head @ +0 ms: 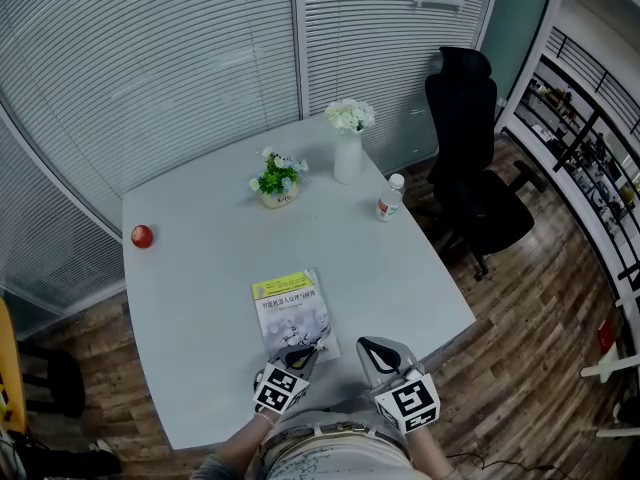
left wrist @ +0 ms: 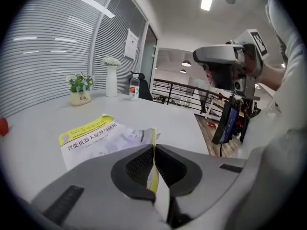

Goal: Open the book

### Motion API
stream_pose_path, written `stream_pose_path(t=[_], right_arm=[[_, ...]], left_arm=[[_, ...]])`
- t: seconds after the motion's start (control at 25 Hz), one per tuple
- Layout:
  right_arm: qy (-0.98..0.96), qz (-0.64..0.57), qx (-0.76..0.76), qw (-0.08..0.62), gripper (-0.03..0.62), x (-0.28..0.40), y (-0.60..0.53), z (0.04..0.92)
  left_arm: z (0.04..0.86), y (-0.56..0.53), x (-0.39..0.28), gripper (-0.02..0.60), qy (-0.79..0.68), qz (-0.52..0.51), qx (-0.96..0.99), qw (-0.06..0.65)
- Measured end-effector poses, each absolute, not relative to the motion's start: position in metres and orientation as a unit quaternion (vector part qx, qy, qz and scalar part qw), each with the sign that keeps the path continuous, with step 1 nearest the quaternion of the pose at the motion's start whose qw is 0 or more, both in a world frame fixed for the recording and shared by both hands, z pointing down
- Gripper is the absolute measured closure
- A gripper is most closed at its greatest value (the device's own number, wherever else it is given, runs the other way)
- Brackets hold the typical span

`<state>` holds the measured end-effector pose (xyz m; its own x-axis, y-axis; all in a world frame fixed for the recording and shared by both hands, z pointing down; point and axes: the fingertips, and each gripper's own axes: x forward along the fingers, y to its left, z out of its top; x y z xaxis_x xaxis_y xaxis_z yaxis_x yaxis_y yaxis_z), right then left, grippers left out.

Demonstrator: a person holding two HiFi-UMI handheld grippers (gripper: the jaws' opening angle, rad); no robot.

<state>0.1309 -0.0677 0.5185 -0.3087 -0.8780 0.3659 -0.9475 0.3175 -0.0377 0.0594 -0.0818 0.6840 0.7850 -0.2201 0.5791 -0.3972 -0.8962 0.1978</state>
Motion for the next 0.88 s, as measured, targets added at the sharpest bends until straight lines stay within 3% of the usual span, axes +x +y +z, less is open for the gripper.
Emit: stream_pose_path(t=[0.24, 0.64, 0.88], right_arm=[[-0.801, 0.122, 0.569, 0.141, 0.591, 0.130, -0.069, 0.517], [-0.805, 0.123, 0.560, 0.149, 0.591, 0.128, -0.068, 0.519], [-0.809, 0.124, 0.555, 0.151, 0.591, 0.124, -0.068, 0.521]], left_arm=[[0.677, -0.095, 0.046, 0.572, -0.208, 0.238, 0.921, 0.227], [0.673, -0.099, 0.038, 0.574, -0.228, 0.218, 0.916, 0.249], [0.671, -0.105, 0.027, 0.574, -0.255, 0.180, 0.902, 0.298]])
